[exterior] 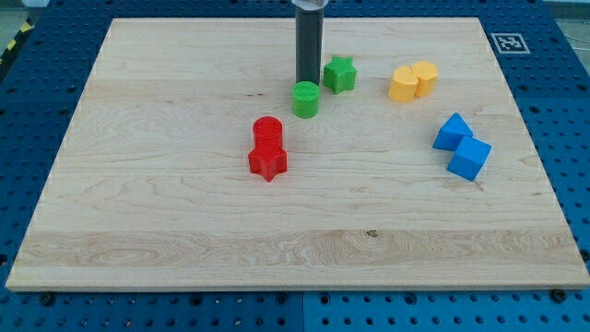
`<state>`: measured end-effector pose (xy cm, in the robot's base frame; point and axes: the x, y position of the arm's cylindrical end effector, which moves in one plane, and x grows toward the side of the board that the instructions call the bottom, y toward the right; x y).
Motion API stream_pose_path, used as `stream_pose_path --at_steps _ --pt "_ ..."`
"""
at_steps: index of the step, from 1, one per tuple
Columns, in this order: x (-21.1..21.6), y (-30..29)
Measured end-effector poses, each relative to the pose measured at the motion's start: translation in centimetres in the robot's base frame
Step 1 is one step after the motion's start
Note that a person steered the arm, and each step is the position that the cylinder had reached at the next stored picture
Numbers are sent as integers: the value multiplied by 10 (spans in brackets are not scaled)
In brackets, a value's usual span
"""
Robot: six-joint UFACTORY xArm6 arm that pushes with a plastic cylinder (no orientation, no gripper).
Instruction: Place the green circle right to the red circle
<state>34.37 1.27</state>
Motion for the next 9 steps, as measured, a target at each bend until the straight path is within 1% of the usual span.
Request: stream_pose_path --at_steps 3,4,5,7,8,9 --pt "10 0" --pt "8 -10" --pt "16 -13" --pt "44 -10" --pt "49 -6" --pt "43 10"
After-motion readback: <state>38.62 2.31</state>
